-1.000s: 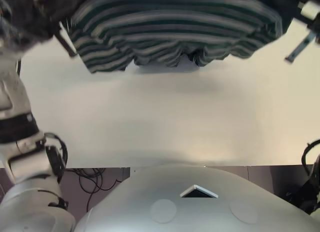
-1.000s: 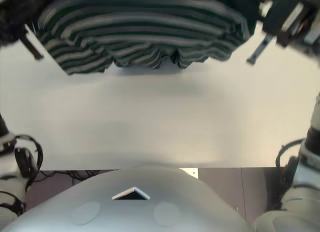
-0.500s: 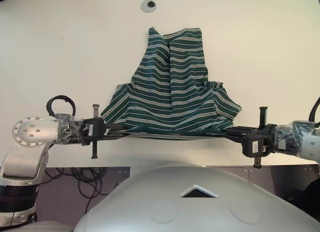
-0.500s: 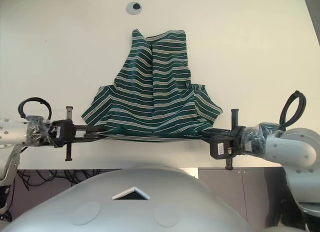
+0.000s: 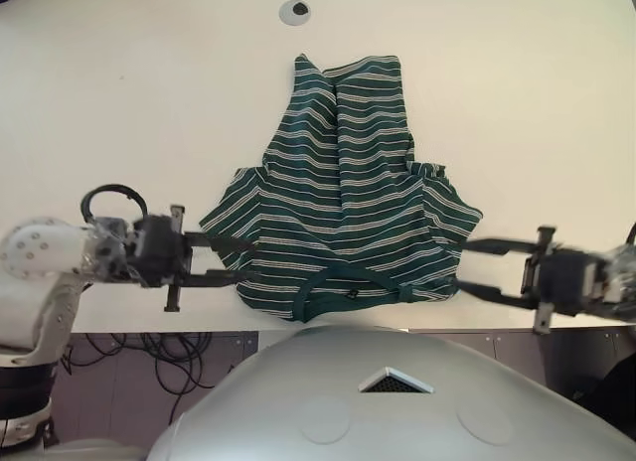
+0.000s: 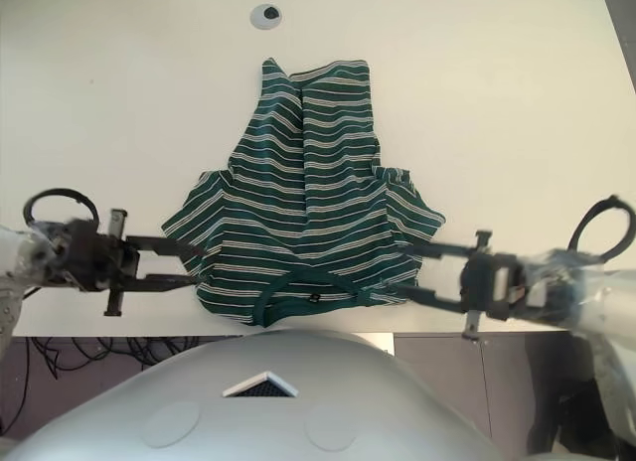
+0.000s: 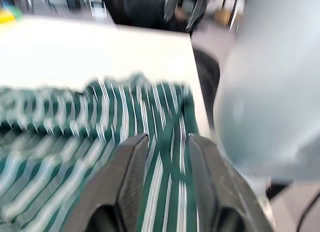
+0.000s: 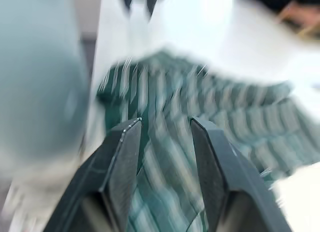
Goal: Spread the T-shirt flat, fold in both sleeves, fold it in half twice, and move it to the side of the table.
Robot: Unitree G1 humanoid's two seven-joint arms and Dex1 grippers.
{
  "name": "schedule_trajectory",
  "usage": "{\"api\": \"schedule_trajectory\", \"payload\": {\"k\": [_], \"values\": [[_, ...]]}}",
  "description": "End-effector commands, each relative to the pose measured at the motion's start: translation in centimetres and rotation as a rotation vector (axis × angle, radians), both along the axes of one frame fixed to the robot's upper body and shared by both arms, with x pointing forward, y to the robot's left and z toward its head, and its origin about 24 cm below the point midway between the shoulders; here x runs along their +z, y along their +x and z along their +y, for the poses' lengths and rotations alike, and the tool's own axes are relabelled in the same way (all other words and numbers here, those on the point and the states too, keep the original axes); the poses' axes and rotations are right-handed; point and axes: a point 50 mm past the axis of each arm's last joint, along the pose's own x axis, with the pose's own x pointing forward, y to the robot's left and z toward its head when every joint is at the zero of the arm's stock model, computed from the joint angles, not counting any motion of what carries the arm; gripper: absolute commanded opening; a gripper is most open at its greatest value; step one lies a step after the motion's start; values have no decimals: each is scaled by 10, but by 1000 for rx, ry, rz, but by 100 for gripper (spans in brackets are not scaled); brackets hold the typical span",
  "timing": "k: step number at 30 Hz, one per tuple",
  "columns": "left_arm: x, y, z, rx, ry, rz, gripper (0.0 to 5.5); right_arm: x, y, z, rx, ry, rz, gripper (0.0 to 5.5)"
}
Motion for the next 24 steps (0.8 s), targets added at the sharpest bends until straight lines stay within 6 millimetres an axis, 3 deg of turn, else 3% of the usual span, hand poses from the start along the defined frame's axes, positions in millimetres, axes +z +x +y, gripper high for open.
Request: {"api": "schedule_trajectory", "payload": {"k": [1, 4, 6, 10, 13, 15, 19, 24], "values": [[-6, 47, -12, 298, -11, -16, 127, -21, 45, -6, -298, -30, 20, 123], [-35, 86, -28, 502, 198, -121, 77, -59, 69, 13, -438, -85, 56, 67], [-42, 107, -43, 553, 216, -160, 52, -78, 88, 27, -512, -102, 41, 38], [-62, 153, -77, 604, 343, -313, 1, -94, 135, 55, -598, -136, -94, 0], [-84, 187, -87, 693, 491, -347, 1, -106, 166, 68, -647, -206, -193, 0], [-93, 197, -92, 724, 499, -297, 1, -118, 175, 77, -634, -263, -224, 0], [-112, 198, -104, 703, 501, -142, 1, -139, 186, 83, -648, -300, -167, 0], [-132, 190, -92, 703, 609, -91, 1, -164, 182, 82, -634, -347, -72, 0]]}}
